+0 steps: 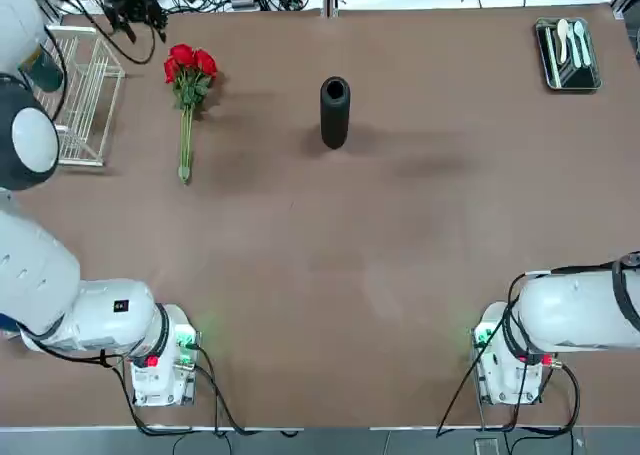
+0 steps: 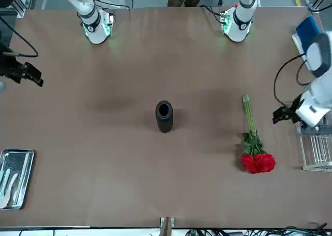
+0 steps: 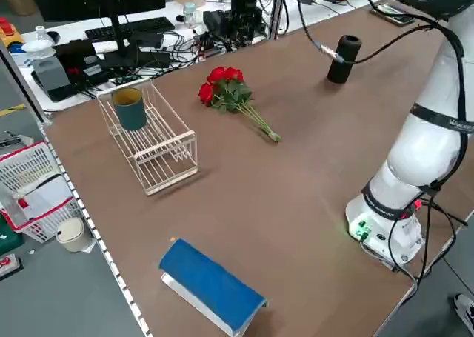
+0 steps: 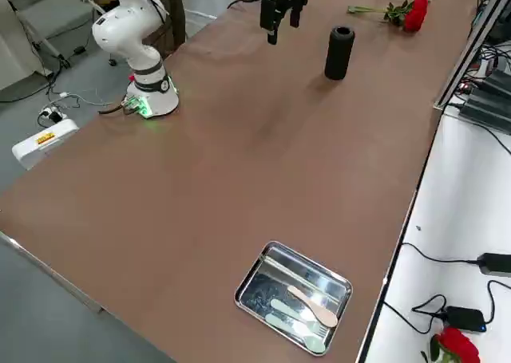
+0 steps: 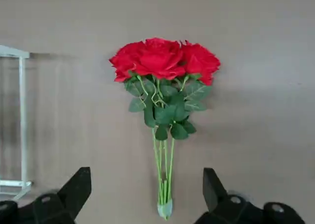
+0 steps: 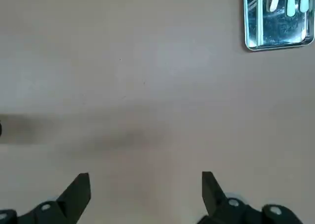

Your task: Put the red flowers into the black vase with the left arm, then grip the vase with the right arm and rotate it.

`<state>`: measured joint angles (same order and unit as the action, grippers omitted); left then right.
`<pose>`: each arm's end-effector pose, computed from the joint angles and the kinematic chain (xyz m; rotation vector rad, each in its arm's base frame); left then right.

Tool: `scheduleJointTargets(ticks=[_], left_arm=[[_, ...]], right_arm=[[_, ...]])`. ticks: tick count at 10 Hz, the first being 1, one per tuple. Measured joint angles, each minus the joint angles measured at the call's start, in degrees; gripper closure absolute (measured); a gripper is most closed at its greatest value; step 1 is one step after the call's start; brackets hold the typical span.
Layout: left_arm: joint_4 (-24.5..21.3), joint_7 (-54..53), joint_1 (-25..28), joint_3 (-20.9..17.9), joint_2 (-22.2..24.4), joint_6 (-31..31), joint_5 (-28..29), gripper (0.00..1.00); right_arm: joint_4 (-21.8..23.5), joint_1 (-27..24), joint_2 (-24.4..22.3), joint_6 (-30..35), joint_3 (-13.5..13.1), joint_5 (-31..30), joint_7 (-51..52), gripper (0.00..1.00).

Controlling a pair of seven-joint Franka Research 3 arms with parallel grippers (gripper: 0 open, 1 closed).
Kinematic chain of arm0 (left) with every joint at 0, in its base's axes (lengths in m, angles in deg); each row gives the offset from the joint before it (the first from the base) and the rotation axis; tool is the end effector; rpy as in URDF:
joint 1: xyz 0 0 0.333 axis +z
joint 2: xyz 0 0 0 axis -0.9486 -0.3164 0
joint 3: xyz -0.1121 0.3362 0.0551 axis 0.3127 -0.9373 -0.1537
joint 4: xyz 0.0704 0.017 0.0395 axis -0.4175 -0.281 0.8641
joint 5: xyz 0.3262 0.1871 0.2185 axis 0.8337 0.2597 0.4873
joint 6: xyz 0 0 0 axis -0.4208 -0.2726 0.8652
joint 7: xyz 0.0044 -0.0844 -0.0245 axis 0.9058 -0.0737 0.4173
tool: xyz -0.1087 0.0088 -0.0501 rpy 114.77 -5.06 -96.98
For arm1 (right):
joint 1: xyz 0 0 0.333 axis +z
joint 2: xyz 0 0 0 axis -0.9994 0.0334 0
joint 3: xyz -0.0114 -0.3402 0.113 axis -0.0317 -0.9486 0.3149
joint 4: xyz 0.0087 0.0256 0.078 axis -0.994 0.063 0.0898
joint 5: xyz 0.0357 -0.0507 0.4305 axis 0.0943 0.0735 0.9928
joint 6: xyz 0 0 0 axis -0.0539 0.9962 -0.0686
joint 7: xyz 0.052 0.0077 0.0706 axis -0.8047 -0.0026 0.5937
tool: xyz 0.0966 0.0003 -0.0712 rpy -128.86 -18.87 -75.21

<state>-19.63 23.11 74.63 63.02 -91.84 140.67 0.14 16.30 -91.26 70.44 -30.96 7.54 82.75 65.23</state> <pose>0.6607 0.0128 0.4355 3.1284 0.0275 0.0990 0.5893 -0.0126 0.6451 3.1178 -0.1912 -0.0299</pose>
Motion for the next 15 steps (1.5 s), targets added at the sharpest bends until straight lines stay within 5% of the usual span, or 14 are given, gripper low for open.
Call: scheduleJointTargets(ticks=[6, 15], left_arm=[[-18.2, 3.9, -0.5, 0.2, -0.1, 18.4, 0.0, 0.03], [-20.6, 5.0, -0.1, 0.1, -10.3, 26.7, 0.0, 0.11]], right_arm=[[0.3, -0.1, 0.0, 0.6, -0.2, 0.0, 0.0, 0.0], [0.3, 0.0, 0.0, 0.6, 0.3, 0.0, -0.1, 0.0]])
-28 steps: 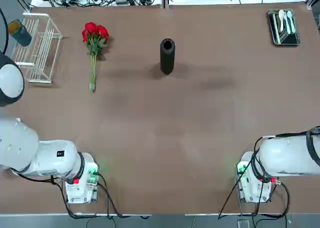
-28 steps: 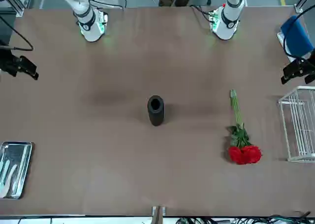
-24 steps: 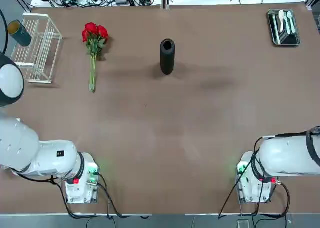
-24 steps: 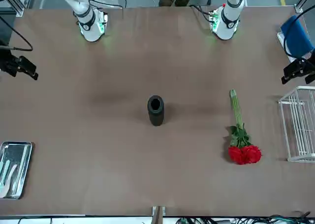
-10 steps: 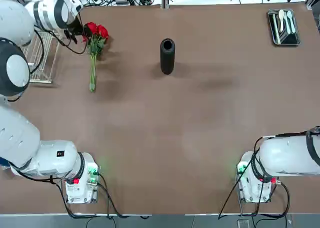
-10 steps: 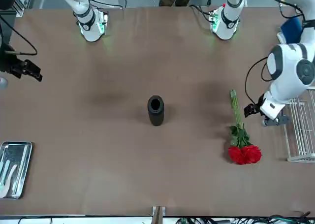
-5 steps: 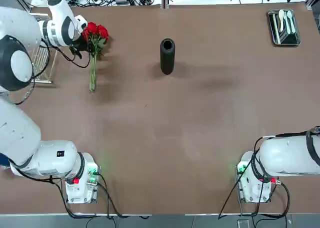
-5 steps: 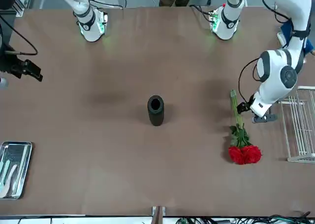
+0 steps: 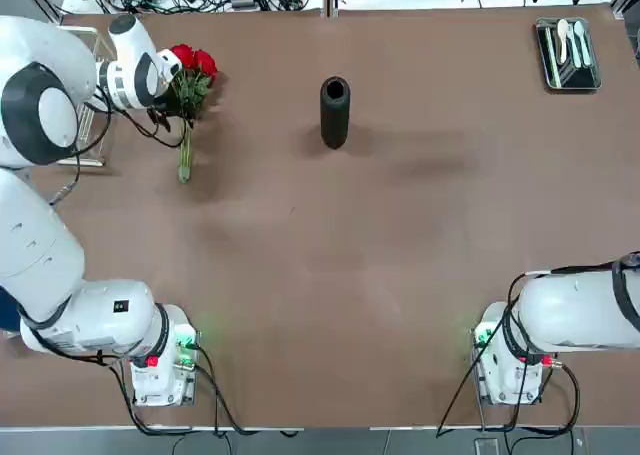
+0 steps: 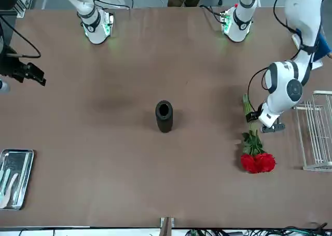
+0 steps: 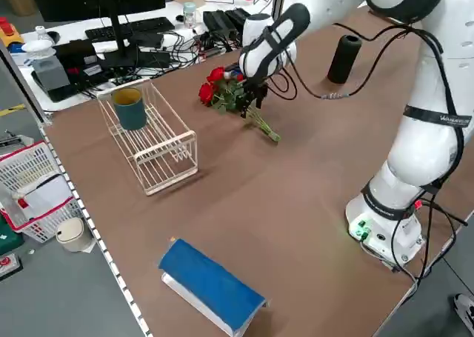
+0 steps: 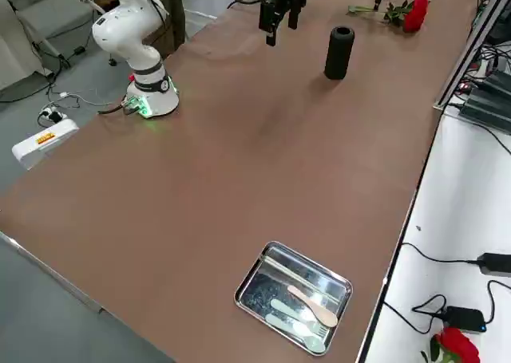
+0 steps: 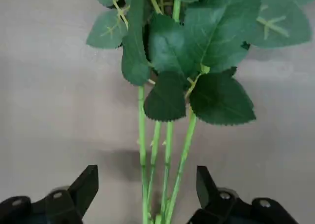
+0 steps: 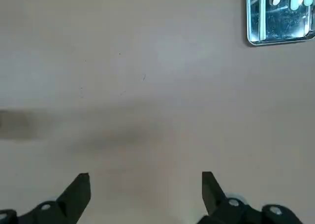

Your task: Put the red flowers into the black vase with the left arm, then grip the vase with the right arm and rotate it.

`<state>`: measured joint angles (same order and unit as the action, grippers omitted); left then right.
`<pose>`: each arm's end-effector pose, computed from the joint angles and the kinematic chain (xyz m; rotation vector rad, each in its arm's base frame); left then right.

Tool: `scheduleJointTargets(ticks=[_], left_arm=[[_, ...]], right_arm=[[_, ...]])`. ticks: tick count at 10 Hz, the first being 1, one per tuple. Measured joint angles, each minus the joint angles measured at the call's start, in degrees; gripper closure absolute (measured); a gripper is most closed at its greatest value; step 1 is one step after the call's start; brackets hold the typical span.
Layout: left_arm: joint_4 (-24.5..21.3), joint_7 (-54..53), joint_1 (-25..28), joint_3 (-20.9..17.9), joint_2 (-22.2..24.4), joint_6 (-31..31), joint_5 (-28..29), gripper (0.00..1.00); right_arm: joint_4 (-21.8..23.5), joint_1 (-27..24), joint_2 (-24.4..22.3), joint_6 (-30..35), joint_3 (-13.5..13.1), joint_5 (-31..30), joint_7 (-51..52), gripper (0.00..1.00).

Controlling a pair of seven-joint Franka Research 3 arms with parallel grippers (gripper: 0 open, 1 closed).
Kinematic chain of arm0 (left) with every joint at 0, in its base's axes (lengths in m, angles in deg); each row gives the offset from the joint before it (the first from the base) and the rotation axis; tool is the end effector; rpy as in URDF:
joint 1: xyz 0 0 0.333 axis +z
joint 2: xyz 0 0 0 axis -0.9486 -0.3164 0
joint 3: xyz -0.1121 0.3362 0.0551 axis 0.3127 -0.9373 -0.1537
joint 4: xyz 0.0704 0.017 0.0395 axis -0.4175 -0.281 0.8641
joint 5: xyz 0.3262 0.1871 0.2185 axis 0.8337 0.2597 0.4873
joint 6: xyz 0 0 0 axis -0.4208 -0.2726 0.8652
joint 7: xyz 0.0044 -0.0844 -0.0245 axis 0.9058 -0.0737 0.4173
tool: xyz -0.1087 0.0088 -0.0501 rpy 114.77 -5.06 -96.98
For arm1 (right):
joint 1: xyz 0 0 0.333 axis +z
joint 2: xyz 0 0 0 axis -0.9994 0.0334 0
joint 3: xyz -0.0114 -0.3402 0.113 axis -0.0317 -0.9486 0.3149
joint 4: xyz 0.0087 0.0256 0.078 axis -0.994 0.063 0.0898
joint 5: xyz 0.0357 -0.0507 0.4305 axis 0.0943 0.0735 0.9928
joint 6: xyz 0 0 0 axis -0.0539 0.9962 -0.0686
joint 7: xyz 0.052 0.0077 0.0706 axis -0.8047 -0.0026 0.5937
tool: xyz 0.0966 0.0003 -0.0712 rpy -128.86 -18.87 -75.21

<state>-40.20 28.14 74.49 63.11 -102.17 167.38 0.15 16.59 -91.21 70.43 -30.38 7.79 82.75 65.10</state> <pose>0.5891 0.0082 0.1995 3.1209 0.1643 -0.0164 0.5878 -0.0095 0.6417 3.1169 -0.1865 -0.0532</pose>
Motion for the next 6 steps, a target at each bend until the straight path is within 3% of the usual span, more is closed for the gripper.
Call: scheduleJointTargets(ticks=[3, 6], left_arm=[[0.0, 0.0, 0.0, 0.0, -1.9, 3.4, 0.0, 0.14], [-0.1, 0.0, 0.0, 0.0, -2.2, 3.6, 0.0, 0.23]], right_arm=[[0.0, 0.0, 0.0, 0.0, 0.0, 0.0, 0.0, 0.0], [0.0, 0.0, -0.1, 0.0, 0.0, 0.0, 0.0, 0.0]])
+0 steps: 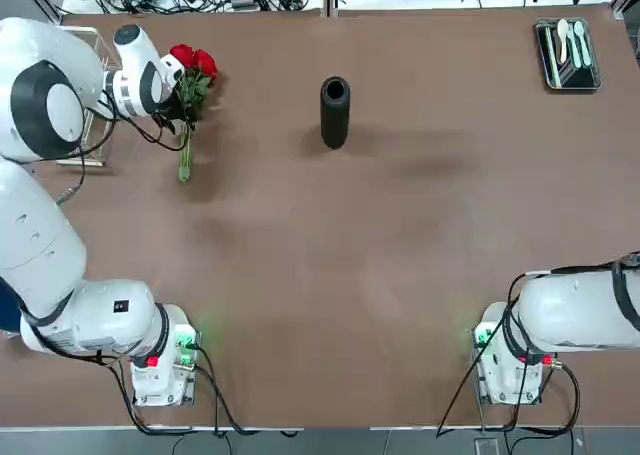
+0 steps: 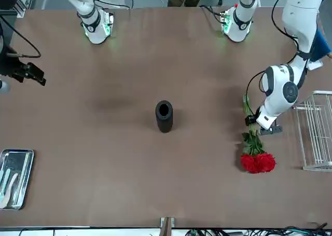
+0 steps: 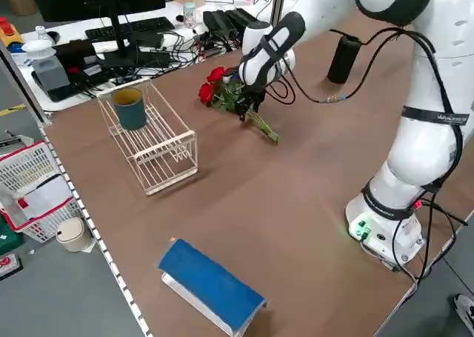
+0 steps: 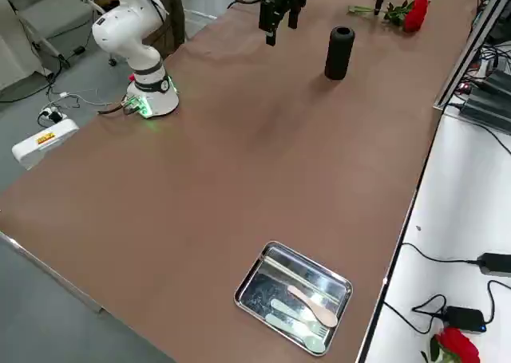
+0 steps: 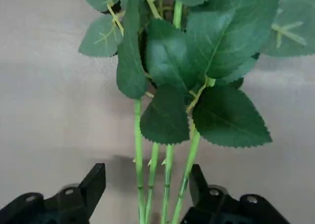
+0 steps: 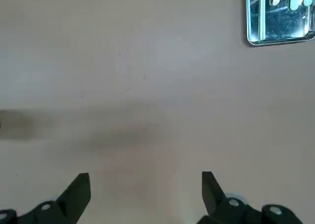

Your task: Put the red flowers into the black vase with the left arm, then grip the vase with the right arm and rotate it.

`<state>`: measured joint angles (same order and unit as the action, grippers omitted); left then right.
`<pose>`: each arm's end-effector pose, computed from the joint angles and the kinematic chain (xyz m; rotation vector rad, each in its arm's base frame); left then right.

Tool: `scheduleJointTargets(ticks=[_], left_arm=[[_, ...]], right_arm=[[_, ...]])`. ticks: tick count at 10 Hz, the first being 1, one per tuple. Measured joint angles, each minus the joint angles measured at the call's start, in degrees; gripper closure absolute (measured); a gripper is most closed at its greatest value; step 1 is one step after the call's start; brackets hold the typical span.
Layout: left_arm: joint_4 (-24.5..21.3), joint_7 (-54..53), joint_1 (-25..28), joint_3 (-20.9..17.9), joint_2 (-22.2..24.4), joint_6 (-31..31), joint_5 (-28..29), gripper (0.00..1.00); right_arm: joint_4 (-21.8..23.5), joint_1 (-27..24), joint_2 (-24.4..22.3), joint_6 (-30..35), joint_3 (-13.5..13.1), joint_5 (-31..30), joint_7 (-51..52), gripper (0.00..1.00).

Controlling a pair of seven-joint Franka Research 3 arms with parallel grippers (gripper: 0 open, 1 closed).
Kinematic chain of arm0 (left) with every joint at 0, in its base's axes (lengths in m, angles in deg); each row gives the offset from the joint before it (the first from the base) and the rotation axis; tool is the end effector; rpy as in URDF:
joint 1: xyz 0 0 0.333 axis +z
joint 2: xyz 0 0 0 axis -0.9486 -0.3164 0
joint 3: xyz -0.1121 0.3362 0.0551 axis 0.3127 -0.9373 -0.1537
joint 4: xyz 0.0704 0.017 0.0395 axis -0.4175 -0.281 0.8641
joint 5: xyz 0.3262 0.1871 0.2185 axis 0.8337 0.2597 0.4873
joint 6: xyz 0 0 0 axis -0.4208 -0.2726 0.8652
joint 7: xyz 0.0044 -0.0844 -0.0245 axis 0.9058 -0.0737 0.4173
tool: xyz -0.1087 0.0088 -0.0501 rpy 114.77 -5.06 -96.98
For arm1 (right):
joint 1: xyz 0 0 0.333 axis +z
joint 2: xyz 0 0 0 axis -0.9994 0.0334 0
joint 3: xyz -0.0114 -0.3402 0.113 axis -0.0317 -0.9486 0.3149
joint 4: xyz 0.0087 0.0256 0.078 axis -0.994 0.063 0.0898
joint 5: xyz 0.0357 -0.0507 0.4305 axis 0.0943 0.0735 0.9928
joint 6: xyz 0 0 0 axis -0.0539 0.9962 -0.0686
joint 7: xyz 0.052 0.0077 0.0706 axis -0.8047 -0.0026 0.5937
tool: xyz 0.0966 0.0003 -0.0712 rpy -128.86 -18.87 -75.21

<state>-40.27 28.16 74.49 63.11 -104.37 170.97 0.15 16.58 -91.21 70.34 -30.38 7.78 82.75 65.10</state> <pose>0.5906 0.0082 0.1819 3.1190 0.1661 0.0195 0.5873 -0.0095 0.6427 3.1169 -0.1868 -0.0505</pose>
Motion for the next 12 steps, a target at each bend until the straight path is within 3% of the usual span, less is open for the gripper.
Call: scheduleJointTargets(ticks=[2, 3, 5, 7, 8, 10, 11, 12], left_arm=[[0.0, 0.0, 0.0, 0.0, -0.5, 0.5, 0.0, 0.32], [0.0, 0.0, 0.0, 0.0, -0.8, 0.8, 0.0, 0.43], [-0.1, 0.0, 0.0, 0.0, -1.6, 1.9, 0.0, 0.37], [-0.1, 0.0, 0.0, 0.0, -1.8, 2.3, 0.0, 0.41], [-0.1, 0.4, 0.0, 0.0, -1.8, 2.5, 0.0, 0.49], [0.2, 1.9, 0.0, 0.0, -1.4, 2.8, 0.0, 0.82], [0.3, 2.0, 0.0, 0.0, -0.7, 2.8, 0.0, 0.89], [0.3, 2.3, 0.0, 0.0, -0.1, 2.8, 0.0, 0.89]], right_arm=[[0.0, 0.0, 0.0, 0.0, 0.0, 0.0, 0.0, 0.0], [0.0, 0.0, 0.0, 0.0, 0.0, 0.0, 0.0, 0.0], [0.0, 0.0, 0.0, 0.0, 0.0, 0.0, 0.0, 0.0], [0.0, 0.0, 0.0, -0.2, 0.0, 0.0, 0.0, 0.0], [0.0, 0.0, 0.0, -0.2, -0.1, 0.0, 0.0, 0.0], [0.0, -0.1, 0.0, -0.2, -0.2, 0.0, 0.0, 0.0], [0.0, -0.1, 0.0, -0.2, -0.2, 0.0, 0.0, 0.0], [0.0, -0.1, 0.0, -0.2, -0.2, 0.0, 0.0, 0.0]])
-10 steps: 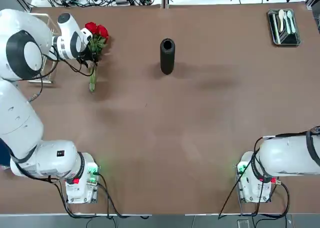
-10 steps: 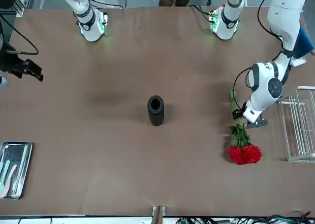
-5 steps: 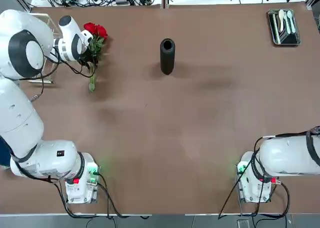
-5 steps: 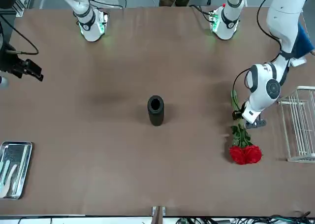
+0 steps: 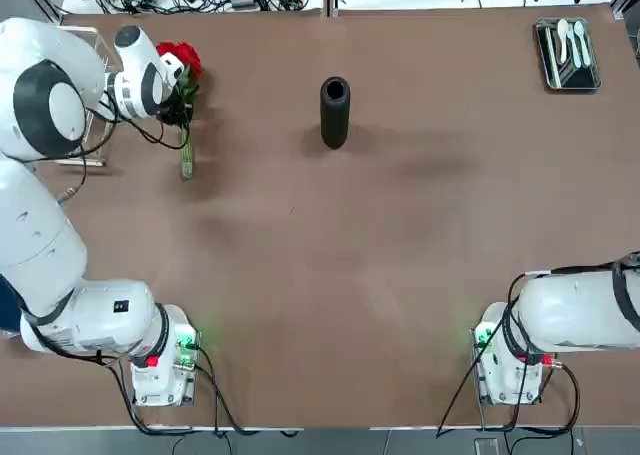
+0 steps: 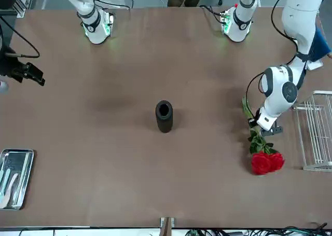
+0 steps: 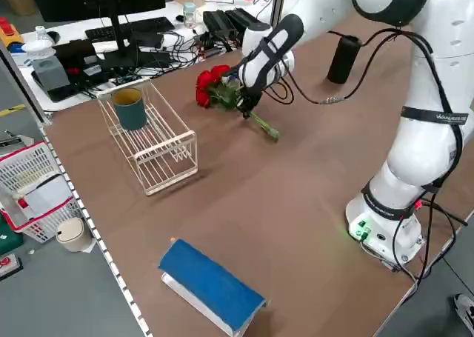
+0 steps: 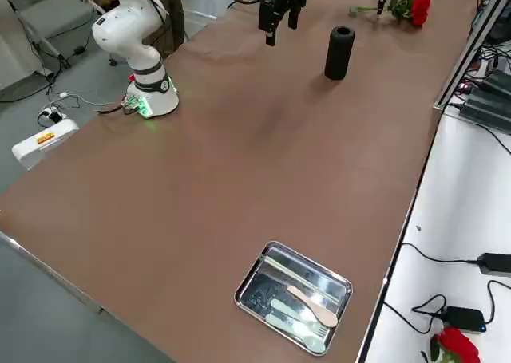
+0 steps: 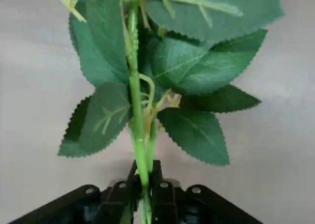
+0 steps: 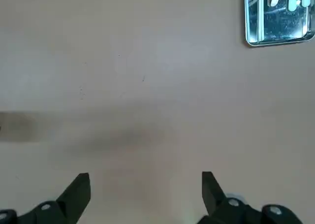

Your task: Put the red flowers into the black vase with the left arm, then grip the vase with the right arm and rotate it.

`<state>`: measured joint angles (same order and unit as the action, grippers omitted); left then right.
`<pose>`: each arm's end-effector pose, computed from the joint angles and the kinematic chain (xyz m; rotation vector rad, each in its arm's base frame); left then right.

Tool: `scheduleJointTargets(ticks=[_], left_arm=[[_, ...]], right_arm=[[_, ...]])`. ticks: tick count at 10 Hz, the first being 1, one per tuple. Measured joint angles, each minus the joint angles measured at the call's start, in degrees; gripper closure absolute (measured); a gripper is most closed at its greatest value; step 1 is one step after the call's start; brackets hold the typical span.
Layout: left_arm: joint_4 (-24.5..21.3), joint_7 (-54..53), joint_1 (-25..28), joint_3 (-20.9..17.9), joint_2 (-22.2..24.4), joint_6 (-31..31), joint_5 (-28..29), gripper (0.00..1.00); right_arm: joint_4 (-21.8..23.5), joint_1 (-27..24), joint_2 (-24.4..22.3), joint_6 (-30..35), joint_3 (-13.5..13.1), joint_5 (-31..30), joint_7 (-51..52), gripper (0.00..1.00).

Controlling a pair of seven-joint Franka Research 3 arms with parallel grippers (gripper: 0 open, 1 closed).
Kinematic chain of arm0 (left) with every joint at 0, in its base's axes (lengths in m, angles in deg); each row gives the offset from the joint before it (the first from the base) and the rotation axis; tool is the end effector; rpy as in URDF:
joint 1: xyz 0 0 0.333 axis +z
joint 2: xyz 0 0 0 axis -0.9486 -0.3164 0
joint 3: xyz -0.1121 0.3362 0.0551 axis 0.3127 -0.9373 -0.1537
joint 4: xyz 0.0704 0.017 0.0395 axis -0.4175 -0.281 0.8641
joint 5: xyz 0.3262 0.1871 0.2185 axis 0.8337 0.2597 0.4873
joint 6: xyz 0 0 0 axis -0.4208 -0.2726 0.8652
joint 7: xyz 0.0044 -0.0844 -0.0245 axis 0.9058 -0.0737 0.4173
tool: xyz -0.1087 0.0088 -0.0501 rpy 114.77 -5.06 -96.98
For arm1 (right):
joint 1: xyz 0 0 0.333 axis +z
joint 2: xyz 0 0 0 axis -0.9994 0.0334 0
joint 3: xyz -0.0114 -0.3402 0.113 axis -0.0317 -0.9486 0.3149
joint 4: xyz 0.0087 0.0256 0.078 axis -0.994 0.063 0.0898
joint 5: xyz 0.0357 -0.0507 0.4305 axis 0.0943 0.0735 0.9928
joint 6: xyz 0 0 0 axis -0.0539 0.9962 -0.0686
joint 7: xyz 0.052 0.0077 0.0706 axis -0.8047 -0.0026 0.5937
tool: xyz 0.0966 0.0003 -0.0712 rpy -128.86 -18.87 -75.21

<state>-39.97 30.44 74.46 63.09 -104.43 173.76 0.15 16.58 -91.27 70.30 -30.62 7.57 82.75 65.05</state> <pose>0.5985 0.0084 0.1878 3.1107 0.2282 0.1014 0.5876 -0.0123 0.6435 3.1169 -0.1955 -0.0429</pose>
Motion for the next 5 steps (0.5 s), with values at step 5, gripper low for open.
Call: scheduleJointTargets(ticks=[5], left_arm=[[1.4, 14.1, -3.0, 0.3, 9.2, -5.8, 0.1, 0.89]], right_arm=[[0.0, 0.0, 0.0, 0.0, 0.0, 0.2, 0.0, 0.0]])
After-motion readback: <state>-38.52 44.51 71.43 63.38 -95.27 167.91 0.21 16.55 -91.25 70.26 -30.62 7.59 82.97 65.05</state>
